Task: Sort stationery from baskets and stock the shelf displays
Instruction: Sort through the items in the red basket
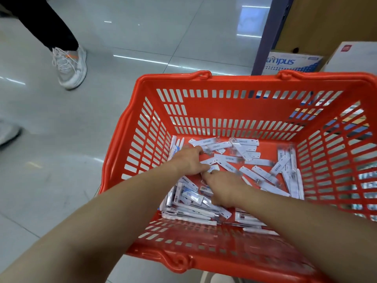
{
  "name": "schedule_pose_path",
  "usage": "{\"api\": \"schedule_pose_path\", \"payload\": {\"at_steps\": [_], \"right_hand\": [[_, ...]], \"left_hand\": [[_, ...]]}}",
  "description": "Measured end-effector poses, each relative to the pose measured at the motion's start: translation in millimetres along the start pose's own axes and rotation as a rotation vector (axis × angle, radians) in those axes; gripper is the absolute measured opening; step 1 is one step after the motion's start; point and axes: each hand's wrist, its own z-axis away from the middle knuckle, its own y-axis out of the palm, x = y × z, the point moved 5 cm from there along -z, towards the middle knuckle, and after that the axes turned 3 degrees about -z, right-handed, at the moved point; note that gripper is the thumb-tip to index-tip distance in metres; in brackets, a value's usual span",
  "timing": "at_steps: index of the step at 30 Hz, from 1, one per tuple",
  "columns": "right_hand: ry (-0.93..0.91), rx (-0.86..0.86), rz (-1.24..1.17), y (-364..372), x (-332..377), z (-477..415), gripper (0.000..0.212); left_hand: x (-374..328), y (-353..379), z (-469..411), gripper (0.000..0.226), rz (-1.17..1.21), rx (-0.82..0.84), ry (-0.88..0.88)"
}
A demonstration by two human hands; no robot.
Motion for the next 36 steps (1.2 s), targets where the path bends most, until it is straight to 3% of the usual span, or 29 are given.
{"api": "schedule_pose_path", "payload": {"at_steps": [4, 8, 12, 16, 19, 22, 25, 29, 32, 34, 36], "right_hand": [[0.062, 0.05, -0.084, -4.9, -32.3, 4.4, 0.063], [0.17, 0.034, -0.366, -12.4, -59.5, 6.3, 0.055], [0.335, 0.052, -1.148, -13.2, -77.4, 12.4, 0.041], [0.407, 0.145, -1.651, -8.5, -78.3, 15.6, 0.04], [0.485, 0.044, -1.792, -8.9, -84.4, 15.5, 0.03], [0.537, -0.03, -1.84, -9.8, -84.6, 16.4, 0.018], [0.544, -0.046, -1.864, -11.9, -80.4, 14.9, 0.013], [0.498, -0.037, -1.999, -17.4, -69.6, 8.6, 0.028], [0.408, -0.014, -2.074, -24.7, -56.5, 4.3, 0.028], [0.421, -0.034, -2.092, -29.1, -52.1, 2.8, 0.024], [0.474, -0.065, -2.123, -32.0, -52.7, 4.6, 0.018]], "left_hand": [[-4.4, 6.0, -8.5, 0.066, -0.013, -0.031, -0.057], [-12.4, 7.7, -9.6, 0.073, -0.103, -0.102, -0.021], [-18.6, 14.1, -6.2, 0.082, -0.128, -0.09, 0.039], [-33.9, 9.6, -1.9, 0.069, -0.326, -0.16, 0.145], [-48.3, 10.7, 1.0, 0.049, -0.569, -0.178, 0.225], [-51.2, 11.5, 1.5, 0.027, -0.639, -0.173, 0.241], [-43.4, -2.8, 3.1, 0.019, -0.418, -0.175, 0.151], [-30.1, -24.9, 10.3, 0.018, 0.413, -0.197, -0.003], [-44.1, -27.7, 20.6, 0.013, 0.856, -0.008, 0.032], [-44.5, -38.9, 23.4, 0.018, 0.761, 0.026, 0.099], [-29.2, -55.8, 19.0, 0.018, 0.41, -0.127, 0.146]]}}
